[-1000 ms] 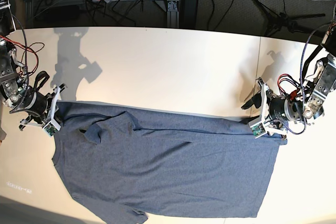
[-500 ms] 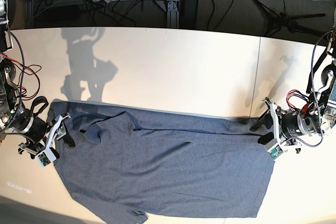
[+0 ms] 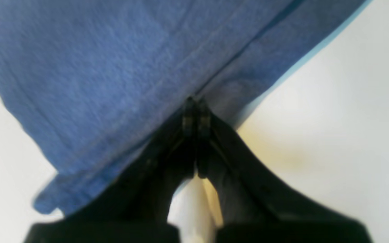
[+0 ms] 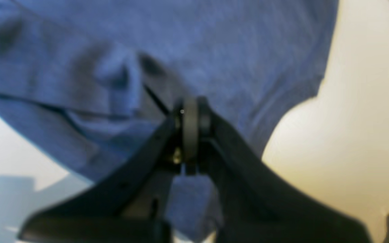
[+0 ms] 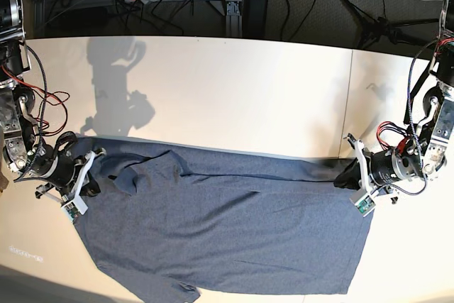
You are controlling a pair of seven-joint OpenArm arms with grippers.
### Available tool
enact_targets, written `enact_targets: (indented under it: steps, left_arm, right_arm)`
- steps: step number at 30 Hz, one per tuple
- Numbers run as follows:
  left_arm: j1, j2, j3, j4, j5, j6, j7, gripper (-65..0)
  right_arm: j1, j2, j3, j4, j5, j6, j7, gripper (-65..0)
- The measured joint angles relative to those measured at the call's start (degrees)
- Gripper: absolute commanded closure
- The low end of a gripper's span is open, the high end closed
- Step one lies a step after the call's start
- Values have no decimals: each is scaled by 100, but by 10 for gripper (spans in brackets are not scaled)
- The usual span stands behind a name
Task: Fold the T-shirt properly
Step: 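Drag the held shirt edge back toward the robot with both grippers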
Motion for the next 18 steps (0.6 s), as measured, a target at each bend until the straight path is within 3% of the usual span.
enact_targets:
  steps: [9, 18]
  left_arm:
    - [-492, 356, -39, -918, -17, 57, -116, 0]
    - [-610, 575, -61, -1639, -374, 286, 531, 0]
  right_arm:
    - [-2, -7, 0, -1073, 146, 0, 273, 0]
    - [-4, -11, 2, -1152, 177, 0, 280, 0]
